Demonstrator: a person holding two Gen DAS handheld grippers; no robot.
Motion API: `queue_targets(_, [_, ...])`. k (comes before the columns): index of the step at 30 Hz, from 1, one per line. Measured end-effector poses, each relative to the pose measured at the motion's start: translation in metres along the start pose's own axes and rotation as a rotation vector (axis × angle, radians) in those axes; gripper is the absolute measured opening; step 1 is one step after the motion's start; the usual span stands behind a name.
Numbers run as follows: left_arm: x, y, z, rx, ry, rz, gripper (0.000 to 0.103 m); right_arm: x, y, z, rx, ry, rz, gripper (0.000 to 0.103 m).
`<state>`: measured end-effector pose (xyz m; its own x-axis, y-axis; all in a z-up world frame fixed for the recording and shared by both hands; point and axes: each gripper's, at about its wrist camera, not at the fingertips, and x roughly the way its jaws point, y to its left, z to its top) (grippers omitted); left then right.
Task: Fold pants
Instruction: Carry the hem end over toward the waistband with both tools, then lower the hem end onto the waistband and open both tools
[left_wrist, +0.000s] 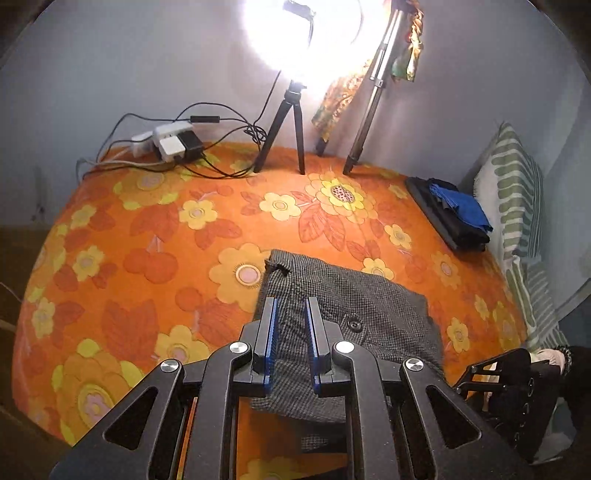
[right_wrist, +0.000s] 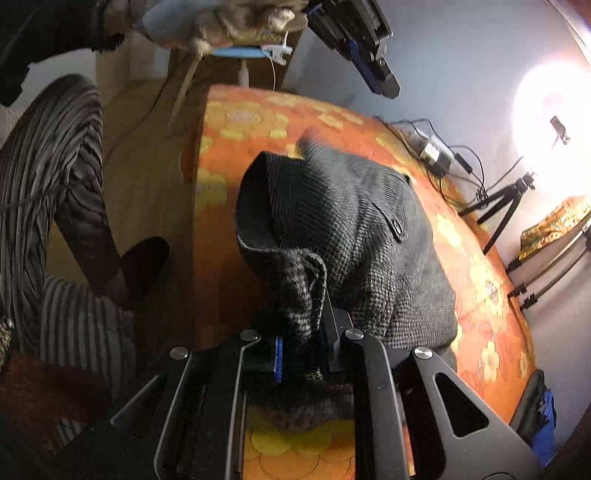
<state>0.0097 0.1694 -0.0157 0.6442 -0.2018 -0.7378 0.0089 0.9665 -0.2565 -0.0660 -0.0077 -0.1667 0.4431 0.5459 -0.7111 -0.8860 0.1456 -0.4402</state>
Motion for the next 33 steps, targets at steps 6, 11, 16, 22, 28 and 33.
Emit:
queue_targets(6, [0.006, 0.001, -0.022, 0.009, 0.059, -0.006, 0.043, -0.042, -0.029, -0.023, 0.199, -0.044, 0.018, 0.047])
queue_targets(11, [0.022, 0.017, -0.039, -0.097, 0.101, -0.05, 0.055, -0.05, -0.098, -0.052, 0.655, -0.063, 0.025, 0.05])
queue_targets(16, [0.04, 0.041, -0.052, -0.258, 0.121, -0.117, 0.06, -0.023, -0.15, -0.074, 1.043, -0.058, 0.166, 0.05])
queue_targets(22, [0.047, 0.056, -0.057, -0.345, 0.112, -0.183, 0.044, 0.027, -0.152, -0.075, 1.142, 0.057, 0.212, 0.05])
queue_targets(28, [0.034, 0.042, -0.056, -0.281, 0.075, -0.173, 0.011, 0.028, -0.158, -0.065, 1.124, 0.029, 0.198, 0.01])
queue_targets(33, [0.023, 0.027, -0.061, -0.264, 0.053, -0.207, 0.01, 0.011, -0.172, -0.061, 1.064, 0.03, 0.083, 0.006])
